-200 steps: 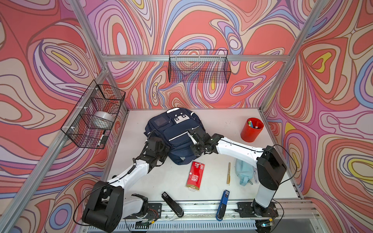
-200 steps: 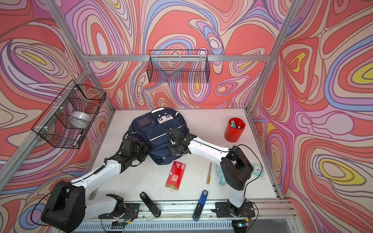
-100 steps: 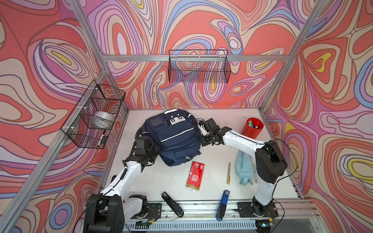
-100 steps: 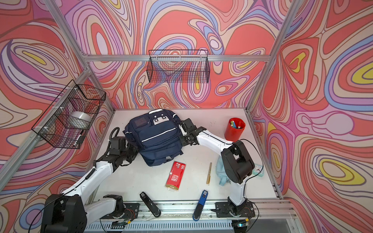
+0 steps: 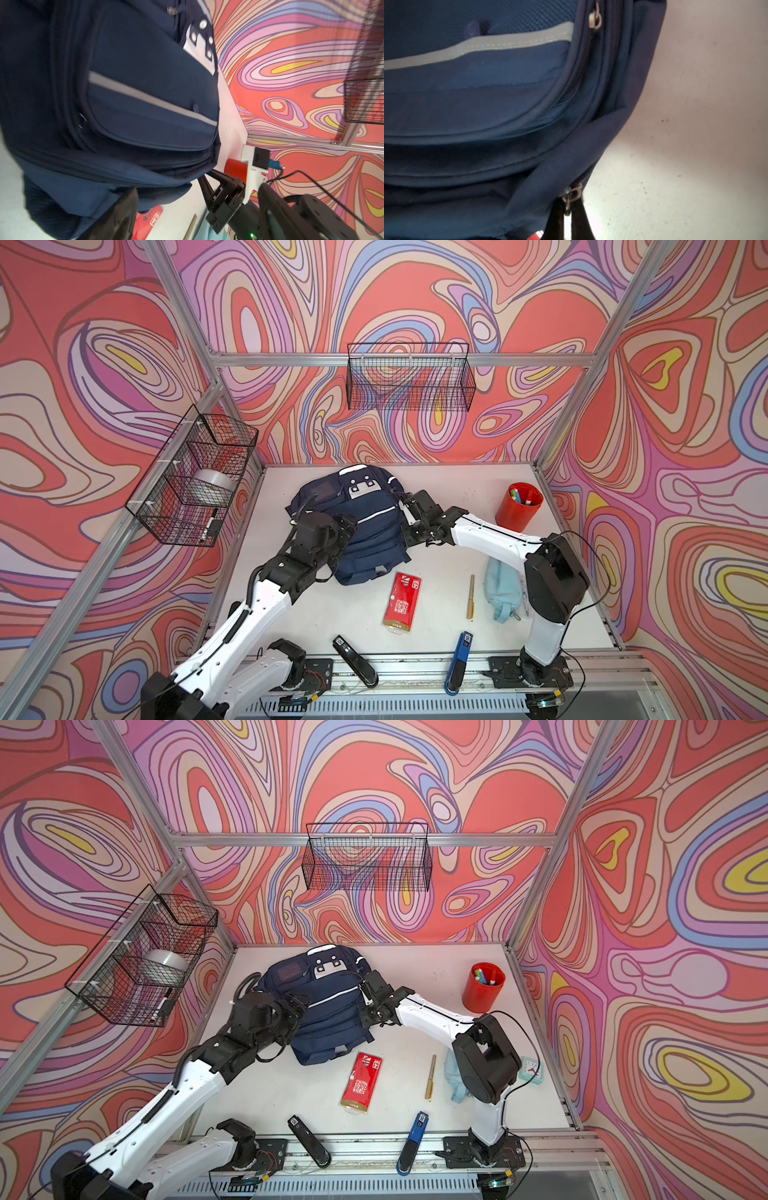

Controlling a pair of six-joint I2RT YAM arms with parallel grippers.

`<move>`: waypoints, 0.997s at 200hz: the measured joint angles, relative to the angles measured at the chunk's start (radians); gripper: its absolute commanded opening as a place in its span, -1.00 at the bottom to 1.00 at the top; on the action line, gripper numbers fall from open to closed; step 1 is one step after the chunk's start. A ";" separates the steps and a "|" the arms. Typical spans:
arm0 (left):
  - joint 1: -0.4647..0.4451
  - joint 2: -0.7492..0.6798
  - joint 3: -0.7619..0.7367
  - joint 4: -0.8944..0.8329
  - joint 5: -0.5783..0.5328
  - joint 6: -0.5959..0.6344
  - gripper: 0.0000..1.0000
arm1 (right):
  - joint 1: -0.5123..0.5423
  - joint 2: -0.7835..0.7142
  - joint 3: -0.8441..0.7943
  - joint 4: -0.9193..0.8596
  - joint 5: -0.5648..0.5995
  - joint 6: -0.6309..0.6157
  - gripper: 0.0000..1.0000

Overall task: Pack the student bag
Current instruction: 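Pull the zipper along the backpack with the right gripper while the left holds it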

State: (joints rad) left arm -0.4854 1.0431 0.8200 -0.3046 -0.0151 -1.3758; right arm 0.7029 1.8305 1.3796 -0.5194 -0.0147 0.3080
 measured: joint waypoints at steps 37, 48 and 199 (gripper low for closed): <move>-0.109 0.209 -0.013 0.061 -0.075 -0.194 0.64 | 0.041 -0.051 -0.030 0.013 -0.016 0.009 -1.00; -0.135 0.251 -0.012 0.087 -0.100 -0.235 0.64 | 0.048 -0.056 -0.040 0.018 -0.018 0.008 -1.00; -0.135 0.210 0.043 -0.006 -0.097 -0.197 -1.00 | -0.034 -0.027 -0.034 0.068 -0.087 -0.167 -1.00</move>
State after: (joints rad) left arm -0.6209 1.2533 0.8631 -0.3103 -0.1120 -1.5730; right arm 0.6685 1.8034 1.3457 -0.4511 -0.1013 0.1406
